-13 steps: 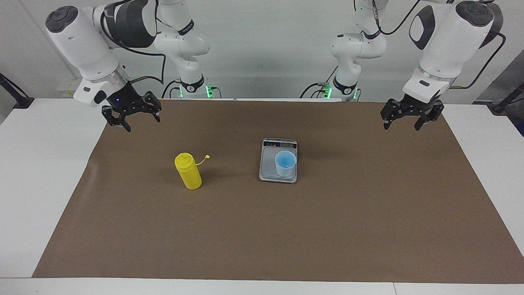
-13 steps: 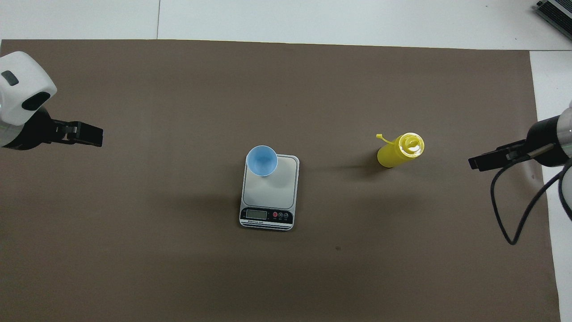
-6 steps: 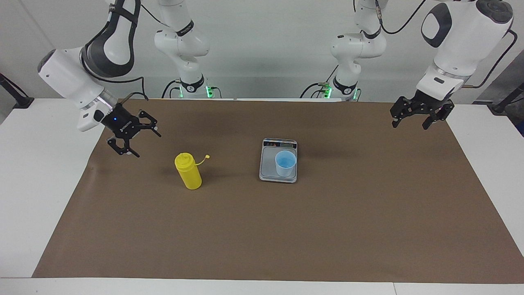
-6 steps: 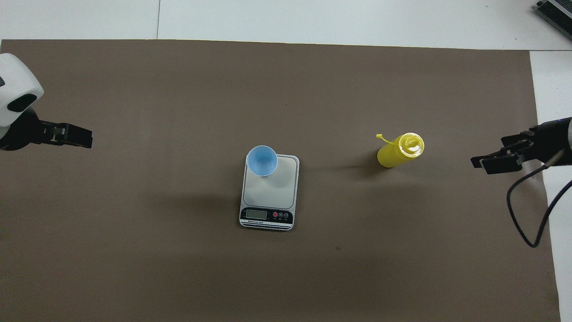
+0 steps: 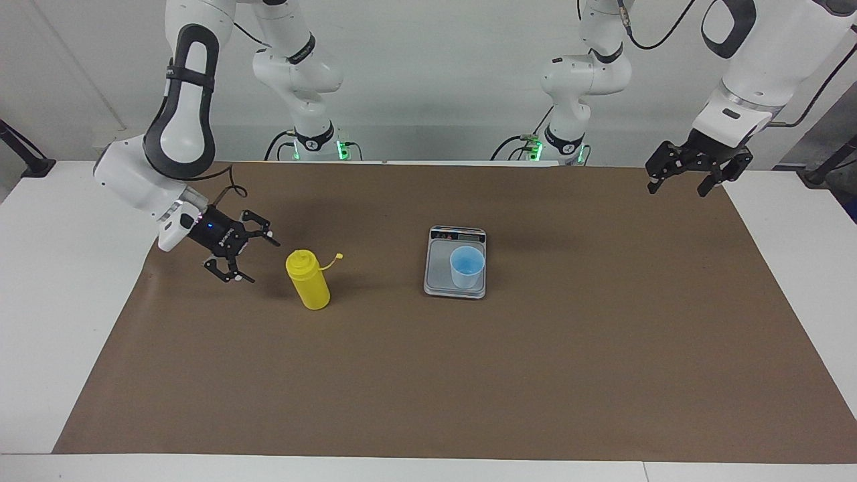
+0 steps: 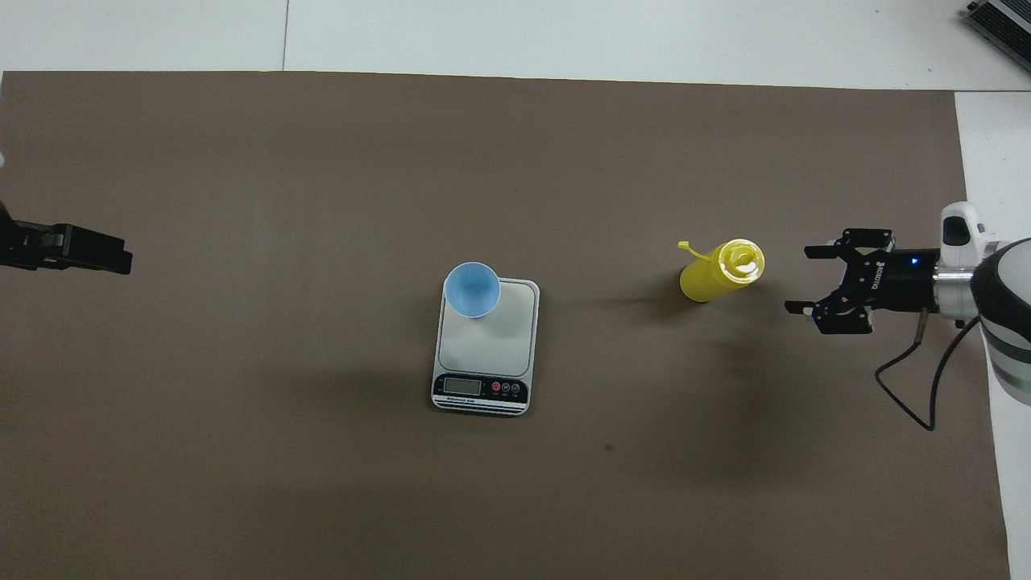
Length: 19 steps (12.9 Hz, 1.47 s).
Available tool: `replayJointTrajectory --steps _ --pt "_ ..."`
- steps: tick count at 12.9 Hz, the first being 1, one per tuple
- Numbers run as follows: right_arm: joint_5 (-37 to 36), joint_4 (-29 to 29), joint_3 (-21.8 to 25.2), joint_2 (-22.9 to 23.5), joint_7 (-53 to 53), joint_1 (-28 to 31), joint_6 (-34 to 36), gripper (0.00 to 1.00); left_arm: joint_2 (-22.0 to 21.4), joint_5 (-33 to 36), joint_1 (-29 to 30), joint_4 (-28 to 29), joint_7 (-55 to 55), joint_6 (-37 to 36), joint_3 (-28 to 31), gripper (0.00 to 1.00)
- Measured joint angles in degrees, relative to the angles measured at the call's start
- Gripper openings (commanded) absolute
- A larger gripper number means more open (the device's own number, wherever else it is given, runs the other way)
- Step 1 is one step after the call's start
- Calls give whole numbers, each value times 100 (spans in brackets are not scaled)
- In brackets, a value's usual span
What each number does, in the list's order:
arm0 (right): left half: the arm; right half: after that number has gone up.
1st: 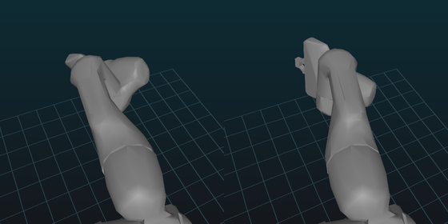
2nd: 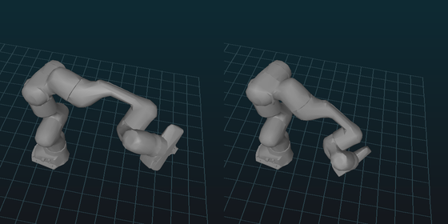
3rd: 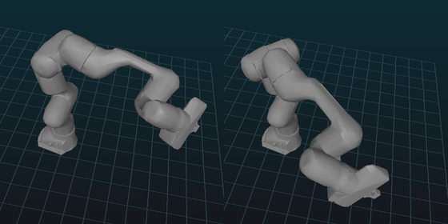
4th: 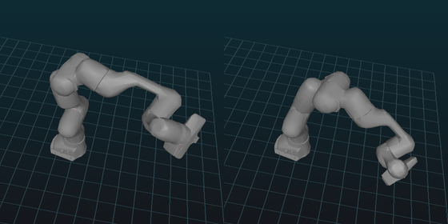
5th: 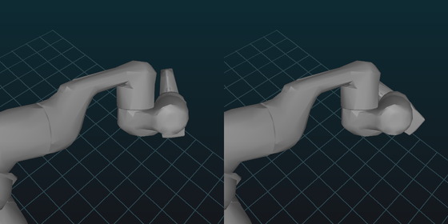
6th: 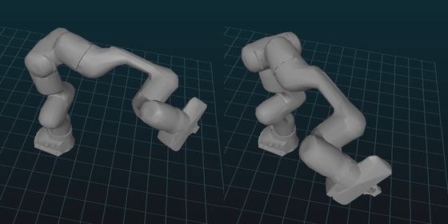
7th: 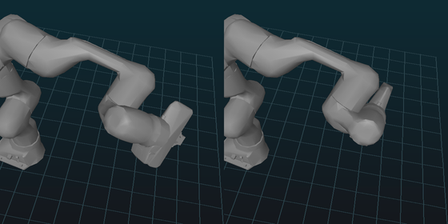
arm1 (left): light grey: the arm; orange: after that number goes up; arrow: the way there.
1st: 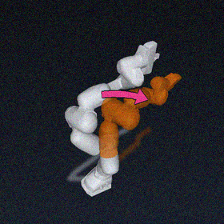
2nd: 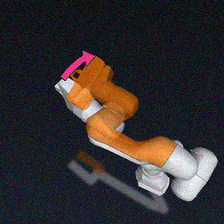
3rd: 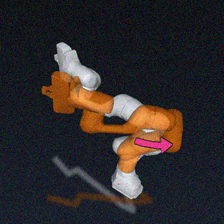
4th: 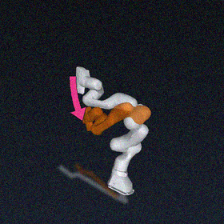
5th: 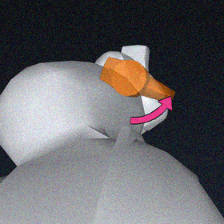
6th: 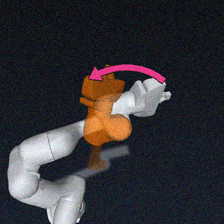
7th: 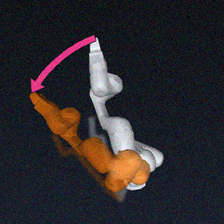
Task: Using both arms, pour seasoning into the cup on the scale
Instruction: 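Reach the right gripper to the yellow bottle and grasp it, then lift the yellow bottle with the right gripper toward the cup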
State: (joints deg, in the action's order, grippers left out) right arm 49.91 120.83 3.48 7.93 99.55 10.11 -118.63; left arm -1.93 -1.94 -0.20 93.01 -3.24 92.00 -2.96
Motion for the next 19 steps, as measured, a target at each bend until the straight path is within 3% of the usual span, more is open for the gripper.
replayJointTrajectory --steps 6,11,12,14,16,19 --pt "1547 378 -20 297 944 -749 -887 100 -5 27 0 0 -18 -55 7 100" --pt "2320 378 -22 514 1291 -1101 -1285 100 -12 28 0 24 97 -76 -2 100" --pt "2547 378 -22 551 1448 -1181 -1319 81 -14 28 0 25 151 -91 -2 100" --pt "2647 376 -22 592 1512 -1270 -1377 33 -20 28 0 25 196 -156 -2 100" --pt "2654 325 -21 590 1508 -1333 -1448 0 -23 28 0 25 252 -181 -1 100" --pt "2656 256 -23 568 1278 -1822 -2021 0 -25 28 0 29 485 -183 -12 100"
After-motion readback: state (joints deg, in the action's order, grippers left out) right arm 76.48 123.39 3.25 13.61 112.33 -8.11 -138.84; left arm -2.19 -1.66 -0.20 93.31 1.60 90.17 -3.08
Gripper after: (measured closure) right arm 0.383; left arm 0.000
